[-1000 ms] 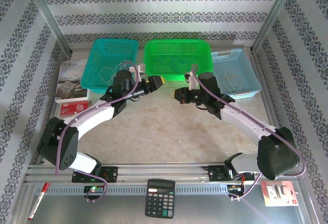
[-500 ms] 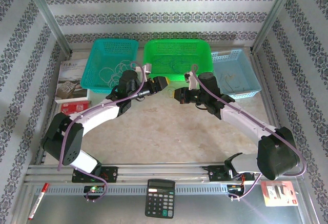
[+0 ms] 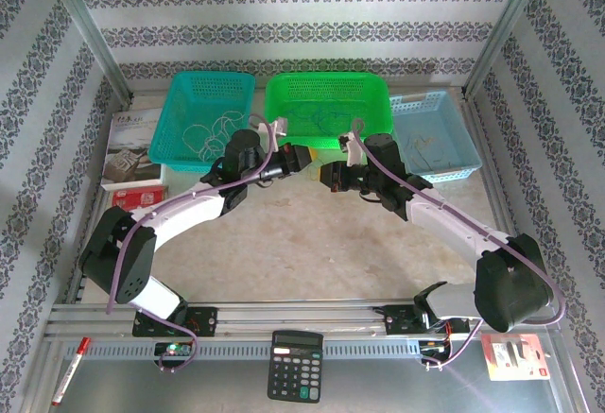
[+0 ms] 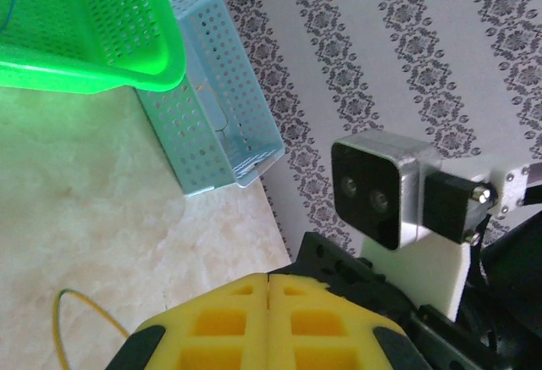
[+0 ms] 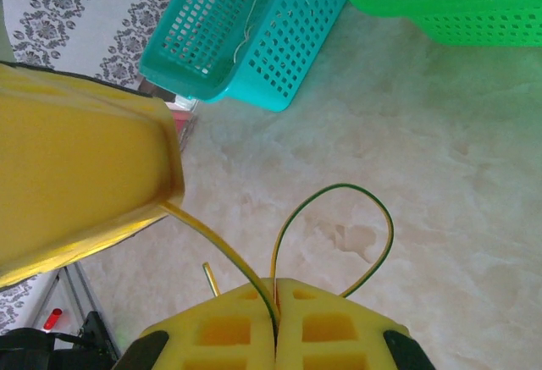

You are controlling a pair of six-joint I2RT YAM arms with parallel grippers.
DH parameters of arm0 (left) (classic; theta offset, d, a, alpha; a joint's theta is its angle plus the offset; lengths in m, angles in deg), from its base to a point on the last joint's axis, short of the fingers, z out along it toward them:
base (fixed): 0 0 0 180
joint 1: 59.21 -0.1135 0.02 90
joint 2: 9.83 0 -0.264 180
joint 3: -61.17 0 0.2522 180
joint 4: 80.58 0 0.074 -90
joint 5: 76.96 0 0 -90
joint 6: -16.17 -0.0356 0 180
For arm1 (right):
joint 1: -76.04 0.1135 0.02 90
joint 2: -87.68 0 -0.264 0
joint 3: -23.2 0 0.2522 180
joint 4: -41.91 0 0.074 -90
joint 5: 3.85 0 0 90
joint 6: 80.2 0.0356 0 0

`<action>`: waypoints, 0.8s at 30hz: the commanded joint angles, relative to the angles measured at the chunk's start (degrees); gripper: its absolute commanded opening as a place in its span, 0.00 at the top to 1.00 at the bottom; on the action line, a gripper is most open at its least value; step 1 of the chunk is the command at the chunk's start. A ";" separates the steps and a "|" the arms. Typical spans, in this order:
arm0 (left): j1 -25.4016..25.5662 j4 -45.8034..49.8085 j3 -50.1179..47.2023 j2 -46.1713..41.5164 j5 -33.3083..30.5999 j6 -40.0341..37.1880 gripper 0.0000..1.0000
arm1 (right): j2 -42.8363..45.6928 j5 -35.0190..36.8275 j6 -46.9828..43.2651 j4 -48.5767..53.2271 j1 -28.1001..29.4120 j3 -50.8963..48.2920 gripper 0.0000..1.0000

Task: Untangle the cables

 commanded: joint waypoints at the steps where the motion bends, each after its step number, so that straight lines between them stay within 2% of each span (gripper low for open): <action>1: 0.88 -3.76 4.36 -0.84 1.30 0.76 1.00 | 0.07 0.35 0.45 -1.17 0.79 0.06 1.00; 5: 1.31 -4.45 7.82 -1.08 2.06 2.77 1.00 | -1.04 2.23 0.70 -2.77 1.12 -1.23 0.84; 6: 1.40 -4.66 8.44 -1.20 2.20 3.19 1.00 | -1.43 2.58 0.94 -3.39 1.20 -1.58 0.82; 16: 1.94 -2.84 12.22 -3.90 1.66 3.50 1.00 | -3.91 6.48 2.42 -7.83 0.27 -5.33 0.81; 22: 1.87 -1.50 11.83 -4.10 1.96 1.03 1.00 | 0.41 6.17 3.28 -7.66 -2.83 -8.62 0.80; 24: 1.77 -4.42 10.79 -3.47 3.22 1.13 1.00 | 2.82 5.18 4.05 -7.40 -4.56 -9.53 0.75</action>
